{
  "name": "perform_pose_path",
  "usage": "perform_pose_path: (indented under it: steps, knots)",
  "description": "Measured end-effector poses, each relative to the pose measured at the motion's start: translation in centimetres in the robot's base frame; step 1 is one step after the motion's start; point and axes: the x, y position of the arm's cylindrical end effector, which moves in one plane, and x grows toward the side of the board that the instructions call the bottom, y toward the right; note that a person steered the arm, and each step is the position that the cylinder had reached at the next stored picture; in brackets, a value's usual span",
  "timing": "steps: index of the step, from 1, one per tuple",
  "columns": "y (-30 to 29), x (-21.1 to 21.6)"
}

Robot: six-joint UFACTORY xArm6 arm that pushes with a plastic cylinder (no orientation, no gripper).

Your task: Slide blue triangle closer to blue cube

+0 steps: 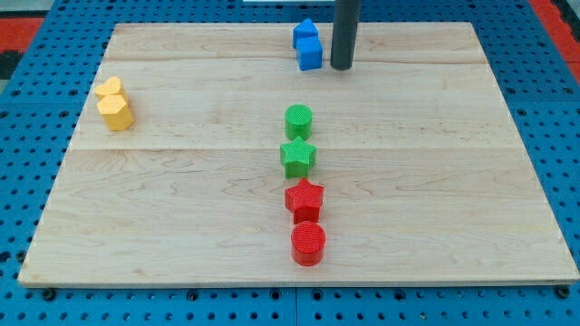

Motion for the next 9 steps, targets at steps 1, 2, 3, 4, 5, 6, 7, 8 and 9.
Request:
perform_pose_path:
  steps: [1,2,3,4,5,6,7,8,9]
  knots:
    - [-4.5,-0.8]
    - [-10.8,-0.3]
    - [-18.0,0.1]
    - [-18.2,3.3]
    - [-24.1,0.8]
    - [-26.2,-1.3]
    - [-26.2,-2.0]
    - [-16.7,1.1]
    - [-5.1,3.0]
